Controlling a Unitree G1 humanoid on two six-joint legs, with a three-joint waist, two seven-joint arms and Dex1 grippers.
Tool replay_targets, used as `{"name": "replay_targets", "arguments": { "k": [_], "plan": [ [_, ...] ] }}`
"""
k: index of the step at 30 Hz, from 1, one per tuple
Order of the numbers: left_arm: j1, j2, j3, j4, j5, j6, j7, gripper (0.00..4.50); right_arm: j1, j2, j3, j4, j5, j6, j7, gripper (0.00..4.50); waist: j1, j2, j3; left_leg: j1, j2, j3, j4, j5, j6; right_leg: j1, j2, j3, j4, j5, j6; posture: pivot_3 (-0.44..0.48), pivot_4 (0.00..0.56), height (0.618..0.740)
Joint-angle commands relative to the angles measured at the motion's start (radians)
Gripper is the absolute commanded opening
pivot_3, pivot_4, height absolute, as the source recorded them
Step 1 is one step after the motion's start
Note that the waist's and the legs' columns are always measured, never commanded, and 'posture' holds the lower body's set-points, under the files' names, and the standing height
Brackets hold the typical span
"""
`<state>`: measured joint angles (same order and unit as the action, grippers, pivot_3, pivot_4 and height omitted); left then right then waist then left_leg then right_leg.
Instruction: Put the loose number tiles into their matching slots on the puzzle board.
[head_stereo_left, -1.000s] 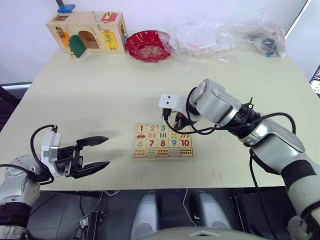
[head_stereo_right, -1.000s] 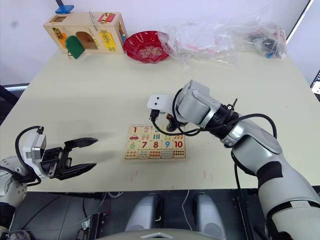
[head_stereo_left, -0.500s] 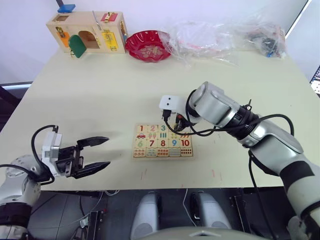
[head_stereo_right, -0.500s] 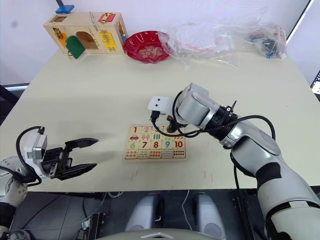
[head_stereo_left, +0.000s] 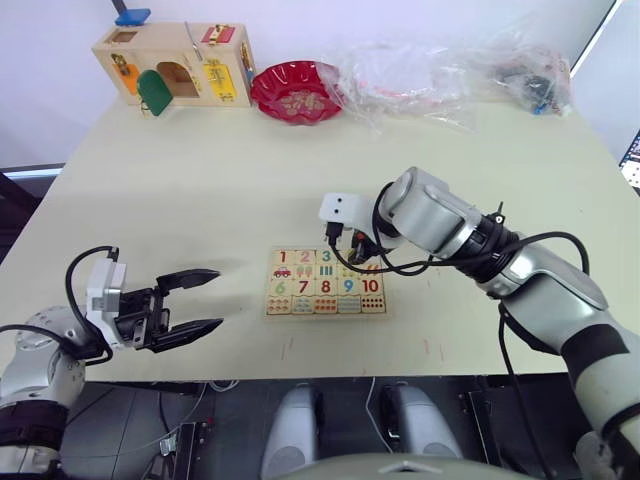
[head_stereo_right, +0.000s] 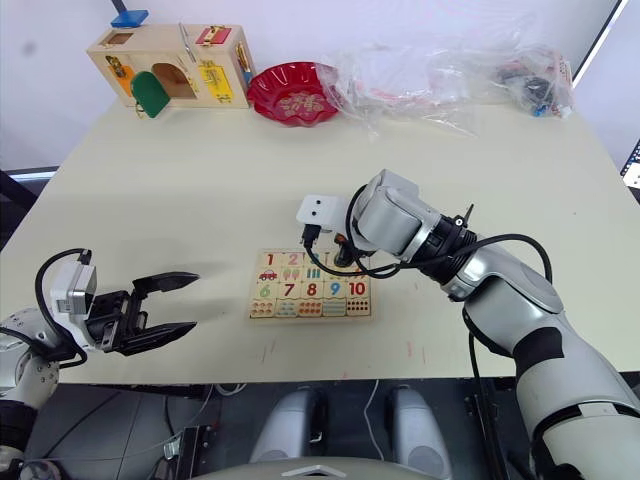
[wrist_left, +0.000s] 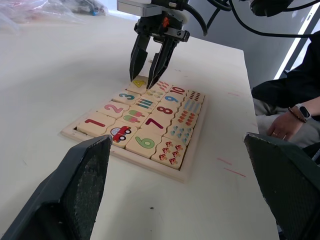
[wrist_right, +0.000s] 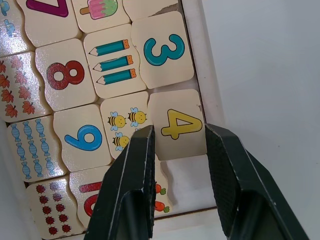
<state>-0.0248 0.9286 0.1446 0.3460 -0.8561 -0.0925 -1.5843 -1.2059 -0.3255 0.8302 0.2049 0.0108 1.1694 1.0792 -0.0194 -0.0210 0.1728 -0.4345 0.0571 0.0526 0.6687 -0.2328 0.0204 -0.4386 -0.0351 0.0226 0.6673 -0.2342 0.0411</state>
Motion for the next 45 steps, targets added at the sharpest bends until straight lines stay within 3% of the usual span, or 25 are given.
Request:
{"name": "replay_targets", "arguments": {
  "k": [1, 24, 31, 32, 38, 45],
  "plan": [
    [0.001, 0.000, 0.021, -0.003, -0.004, 0.005, -0.030, 4.50, 0.002, -0.006, 0.000, -0.027, 0.002, -0.006, -0.005, 0.95, 0.000, 0.000, 0.000, 0.000, 0.000, 0.000, 0.000, 0.000, 0.000, 0.000, 0.000, 0.000, 0.000, 0.000, 0.000, 0.000, 0.150, 0.740],
    [0.000, -0.017, 0.032, -0.017, 0.005, 0.018, -0.030, 4.50, 0.008, -0.003, -0.001, -0.035, 0.005, -0.023, 0.001, 0.95, 0.000, 0.000, 0.000, 0.000, 0.000, 0.000, 0.000, 0.000, 0.000, 0.000, 0.000, 0.000, 0.000, 0.000, 0.000, 0.000, 0.150, 0.740],
    [-0.005, -0.021, 0.032, -0.019, 0.009, 0.022, -0.030, 4.50, 0.010, -0.006, -0.005, -0.044, 0.006, -0.020, 0.002, 4.23, 0.000, 0.000, 0.000, 0.000, 0.000, 0.000, 0.000, 0.000, 0.000, 0.000, 0.000, 0.000, 0.000, 0.000, 0.000, 0.000, 0.150, 0.740],
    [-0.005, -0.021, 0.032, -0.019, 0.009, 0.022, -0.030, 4.50, 0.010, -0.008, -0.006, -0.048, 0.007, -0.019, 0.003, 4.42, 0.000, 0.000, 0.000, 0.000, 0.000, 0.000, 0.000, 0.000, 0.000, 0.000, 0.000, 0.000, 0.000, 0.000, 0.000, 0.000, 0.150, 0.740],
    [-0.012, -0.026, 0.032, -0.018, 0.014, 0.024, -0.030, 4.50, 0.022, -0.046, -0.060, -0.117, 0.037, 0.004, 0.004, 4.42, 0.000, 0.000, 0.000, 0.000, 0.000, 0.000, 0.000, 0.000, 0.000, 0.000, 0.000, 0.000, 0.000, 0.000, 0.000, 0.000, 0.150, 0.740],
    [-0.024, -0.036, 0.044, -0.012, 0.022, 0.024, -0.030, 4.50, 0.259, -0.102, -0.375, -0.329, 0.179, -0.179, -0.029, 4.42, 0.004, -0.001, -0.001, -0.001, 0.000, -0.001, 0.000, 0.000, 0.000, 0.000, 0.000, -0.001, -0.001, 0.000, 0.000, 0.000, 0.150, 0.740]
  ]
}}
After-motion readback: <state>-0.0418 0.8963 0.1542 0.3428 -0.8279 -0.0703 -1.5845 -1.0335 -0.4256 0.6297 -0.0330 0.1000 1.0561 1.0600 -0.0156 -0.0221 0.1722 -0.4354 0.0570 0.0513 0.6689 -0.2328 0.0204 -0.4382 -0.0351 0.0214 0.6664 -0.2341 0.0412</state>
